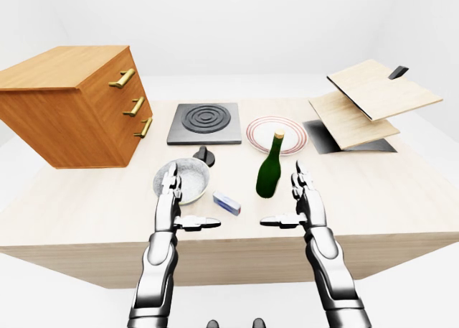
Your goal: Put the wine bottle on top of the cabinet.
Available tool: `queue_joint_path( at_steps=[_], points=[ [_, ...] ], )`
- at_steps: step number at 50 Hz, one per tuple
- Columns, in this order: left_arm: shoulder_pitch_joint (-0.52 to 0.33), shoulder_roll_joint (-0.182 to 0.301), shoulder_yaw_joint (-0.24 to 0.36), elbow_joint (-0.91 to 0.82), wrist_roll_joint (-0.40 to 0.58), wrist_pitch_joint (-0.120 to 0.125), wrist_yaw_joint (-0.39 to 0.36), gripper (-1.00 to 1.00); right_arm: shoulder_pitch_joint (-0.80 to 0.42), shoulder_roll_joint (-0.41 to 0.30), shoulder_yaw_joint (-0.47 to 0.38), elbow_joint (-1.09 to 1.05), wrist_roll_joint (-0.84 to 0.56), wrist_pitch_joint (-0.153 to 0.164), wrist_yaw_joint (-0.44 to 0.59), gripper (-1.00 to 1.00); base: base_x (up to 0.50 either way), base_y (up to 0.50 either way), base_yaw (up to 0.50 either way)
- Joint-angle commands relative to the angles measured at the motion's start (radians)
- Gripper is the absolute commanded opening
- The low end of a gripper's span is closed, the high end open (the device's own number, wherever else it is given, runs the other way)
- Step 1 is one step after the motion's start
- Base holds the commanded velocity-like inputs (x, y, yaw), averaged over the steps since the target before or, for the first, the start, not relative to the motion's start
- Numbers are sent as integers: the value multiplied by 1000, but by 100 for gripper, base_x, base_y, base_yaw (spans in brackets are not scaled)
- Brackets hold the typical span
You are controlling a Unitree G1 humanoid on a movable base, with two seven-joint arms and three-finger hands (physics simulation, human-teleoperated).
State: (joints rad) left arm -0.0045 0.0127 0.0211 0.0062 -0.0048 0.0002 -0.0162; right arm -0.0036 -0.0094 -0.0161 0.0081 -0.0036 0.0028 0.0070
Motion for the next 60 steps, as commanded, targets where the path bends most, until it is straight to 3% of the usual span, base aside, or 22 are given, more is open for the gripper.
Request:
queue_joint_path(
  at_steps=[1,2,5,8,14,19,20,23,28,36,41,43,45,50,58,60],
  points=[
    [-5,28,39,-5,8,6,-32,100,-6,-16,-30,4,-11,23,8,100,0,0,0],
    [-4,29,49,-31,-8,28,-39,100,-1,-17,-30,-17,-9,42,10,100,0,0,0],
    [-8,38,71,-67,-22,58,-46,100,8,-24,-37,-70,-11,83,17,100,0,0,0],
    [-13,54,105,-117,-31,87,-46,100,28,-34,-66,-158,6,84,34,100,0,0,0],
    [-47,124,251,-234,-90,87,-43,100,112,-65,-235,-488,29,84,82,100,0,0,0],
    [-57,198,398,-342,-145,87,-58,100,190,-58,-525,-710,89,84,185,100,0,0,0],
    [-57,198,402,-344,-145,87,-59,100,186,-50,-535,-714,82,84,197,100,0,0,0],
    [-58,232,474,-394,-171,87,-68,100,200,-44,-668,-792,99,84,255,100,0,0,0],
    [-58,267,552,-442,-198,87,-81,100,188,-44,-811,-907,127,84,317,100,0,0,0],
    [-57,344,713,-492,-243,87,-115,100,158,-71,-923,-981,116,84,378,100,0,0,0],
    [-62,442,905,-515,-350,87,-105,100,128,-81,-1043,-1011,208,84,359,100,0,0,0],
    [-53,465,950,-510,-376,87,-103,100,133,-79,-1040,-1003,221,84,337,100,0,0,0],
    [-44,473,967,-488,-389,87,-111,100,160,-92,-951,-997,107,84,321,100,0,0,0],
    [-36,467,947,-473,-379,87,-107,100,151,-83,-834,-992,-93,84,347,100,0,45,0],
    [-35,459,935,-479,-368,87,-112,100,152,-55,-785,-971,-167,84,386,100,0,50,0],
    [-34,458,936,-479,-367,87,-113,100,147,-71,-808,-1000,-174,84,415,100,0,50,0]
  ],
)
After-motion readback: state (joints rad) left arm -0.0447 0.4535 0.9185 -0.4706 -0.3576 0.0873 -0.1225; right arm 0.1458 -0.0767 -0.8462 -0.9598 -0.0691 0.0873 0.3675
